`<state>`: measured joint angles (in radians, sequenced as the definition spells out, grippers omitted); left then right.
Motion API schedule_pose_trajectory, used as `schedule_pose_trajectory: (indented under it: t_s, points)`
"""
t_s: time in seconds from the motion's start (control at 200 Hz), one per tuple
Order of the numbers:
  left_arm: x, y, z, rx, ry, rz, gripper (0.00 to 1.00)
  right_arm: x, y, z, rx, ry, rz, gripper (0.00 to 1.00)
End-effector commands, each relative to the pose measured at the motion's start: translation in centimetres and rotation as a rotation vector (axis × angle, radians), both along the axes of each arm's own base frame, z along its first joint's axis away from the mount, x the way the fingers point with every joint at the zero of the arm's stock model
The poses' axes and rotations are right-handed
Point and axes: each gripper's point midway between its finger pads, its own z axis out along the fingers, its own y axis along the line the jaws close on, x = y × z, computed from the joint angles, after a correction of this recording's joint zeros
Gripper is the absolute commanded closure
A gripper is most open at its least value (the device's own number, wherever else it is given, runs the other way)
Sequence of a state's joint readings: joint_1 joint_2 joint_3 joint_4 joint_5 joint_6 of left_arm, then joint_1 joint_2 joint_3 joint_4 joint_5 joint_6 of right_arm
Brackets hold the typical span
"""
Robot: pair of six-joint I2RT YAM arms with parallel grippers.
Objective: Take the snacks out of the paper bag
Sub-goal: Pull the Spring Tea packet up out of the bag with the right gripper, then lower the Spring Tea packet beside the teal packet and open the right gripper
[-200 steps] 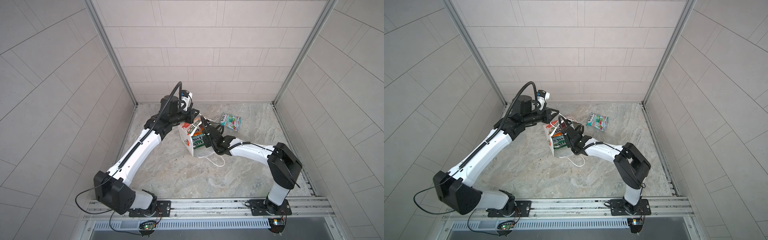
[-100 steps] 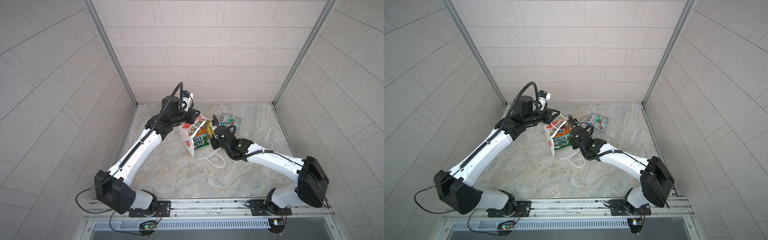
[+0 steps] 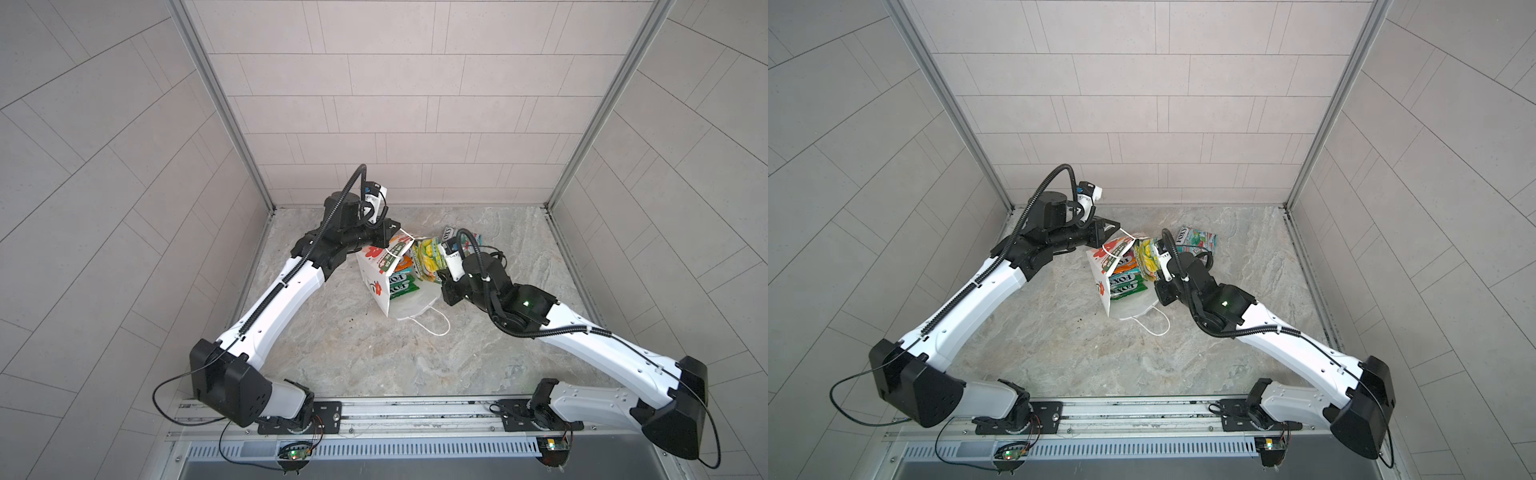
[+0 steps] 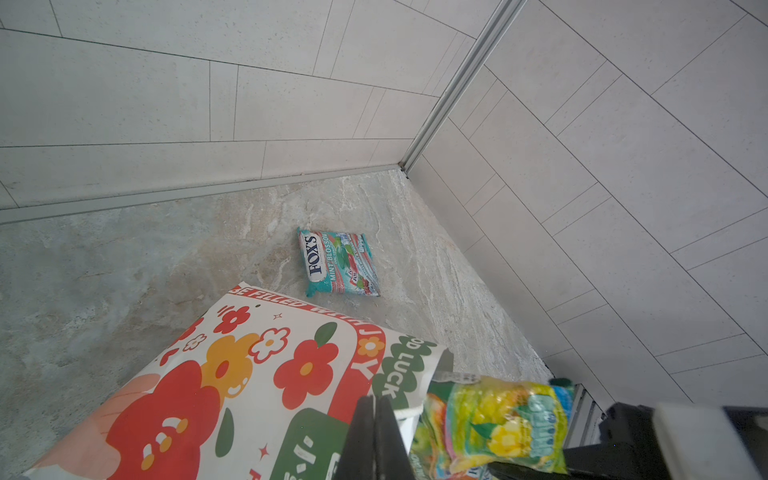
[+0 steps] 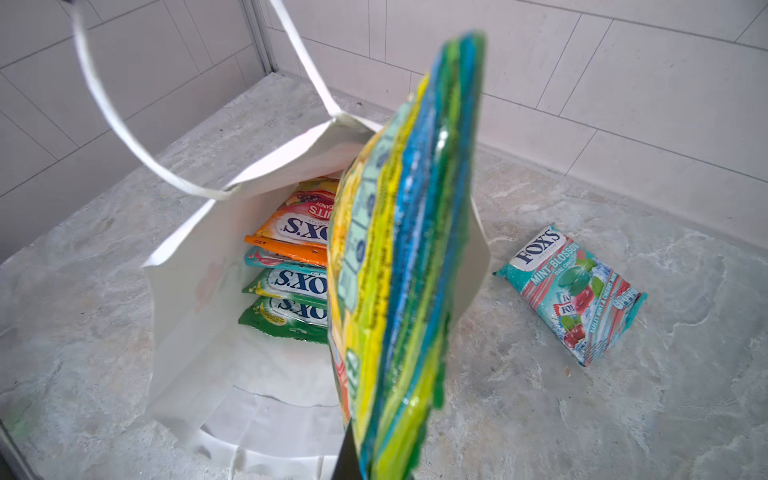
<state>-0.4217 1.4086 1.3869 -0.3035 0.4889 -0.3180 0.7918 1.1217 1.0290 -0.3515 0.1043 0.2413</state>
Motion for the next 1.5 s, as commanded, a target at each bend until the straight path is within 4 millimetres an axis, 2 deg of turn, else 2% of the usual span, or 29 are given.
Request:
schedule_pose_trajectory:
  t_s: [0.0, 0.28, 0.51, 0.671, 0.801, 0.966, 1.236, 1.496]
  points:
    - [0.2, 0.0, 0.1, -0.004, -0.008, 0.004, 1.00, -1.3, -1.5, 2.1, 0.003, -0.062, 0.007, 1.00]
    - [0.2, 0.1, 0.1, -0.002, -0.011, 0.008, 1.00, -2.8, -8.3, 6.4, 0.010, -0.212, -0.186, 1.00]
    - [0.2, 0.1, 0.1, -0.001, -0.013, 0.007, 1.00, -2.7, -13.6, 7.0, -0.014, -0.245, -0.390, 1.00]
    - [0.1, 0.0, 0.0, -0.003, -0.009, 0.003, 1.00, -1.5, -16.0, 5.2, -0.007, -0.172, -0.469, 1.00]
    - [0.2, 0.1, -0.1, 0.003, -0.011, 0.007, 1.00, 0.4, -17.2, 2.6, 0.023, -0.061, -0.477, 1.00]
    - [0.3, 0.1, -0.2, 0.004, -0.009, 0.006, 1.00, 2.7, -19.0, 0.4, 0.029, 0.020, -0.505, 1.00]
    - [0.3, 0.1, -0.2, 0.004, -0.008, 0.006, 1.00, 7.9, -20.7, -3.9, 0.128, 0.133, -0.521, 1.00]
    - [0.4, 0.0, -0.5, 0.008, -0.005, 0.004, 1.00, 12.9, -23.9, -8.0, 0.236, 0.231, -0.569, 1.00]
